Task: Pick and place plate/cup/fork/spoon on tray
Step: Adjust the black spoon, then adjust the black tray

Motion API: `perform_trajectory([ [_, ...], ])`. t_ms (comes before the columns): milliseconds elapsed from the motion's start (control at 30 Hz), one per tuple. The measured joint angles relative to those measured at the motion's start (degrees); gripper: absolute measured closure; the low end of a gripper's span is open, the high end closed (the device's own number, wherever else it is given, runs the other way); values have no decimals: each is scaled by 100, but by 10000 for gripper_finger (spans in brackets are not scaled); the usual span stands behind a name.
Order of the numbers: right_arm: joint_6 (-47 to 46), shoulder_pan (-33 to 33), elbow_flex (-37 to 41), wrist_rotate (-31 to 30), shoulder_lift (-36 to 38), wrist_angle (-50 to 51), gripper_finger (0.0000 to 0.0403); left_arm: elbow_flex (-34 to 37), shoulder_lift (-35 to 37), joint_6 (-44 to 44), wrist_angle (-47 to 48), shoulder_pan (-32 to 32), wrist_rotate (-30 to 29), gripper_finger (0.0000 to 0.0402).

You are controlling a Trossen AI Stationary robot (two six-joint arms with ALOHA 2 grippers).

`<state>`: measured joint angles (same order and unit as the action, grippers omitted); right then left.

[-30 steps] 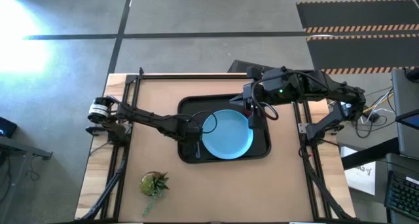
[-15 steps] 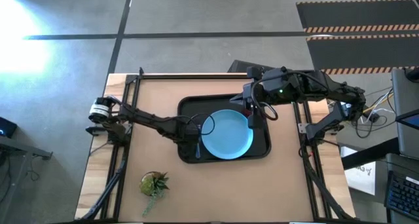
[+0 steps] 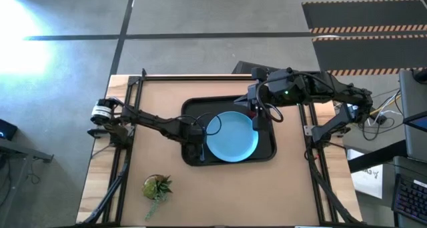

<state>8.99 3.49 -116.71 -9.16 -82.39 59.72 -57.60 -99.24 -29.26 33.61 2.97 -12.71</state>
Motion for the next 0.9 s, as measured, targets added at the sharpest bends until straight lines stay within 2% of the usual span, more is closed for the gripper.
perform_trajectory([
  [167, 0, 0, 0, 2, 0, 0, 394, 0, 0, -4, 21, -10, -36, 402],
  [333, 6, 0, 0, 4, 0, 3, 394, -40, 102, -9, 122, -10, -403, 402],
  [433, -7, 0, 0, 4, 0, 169, 394, -190, 326, -24, 448, -10, -873, 402],
  [700, -715, 3, 480, 8, 0, 723, 394, -231, 1668, -210, 633, -117, -1882, 402],
  [900, -1818, 28, 1384, 7, 142, 1386, 394, -40, 2798, -538, 640, -116, -2613, 402],
])
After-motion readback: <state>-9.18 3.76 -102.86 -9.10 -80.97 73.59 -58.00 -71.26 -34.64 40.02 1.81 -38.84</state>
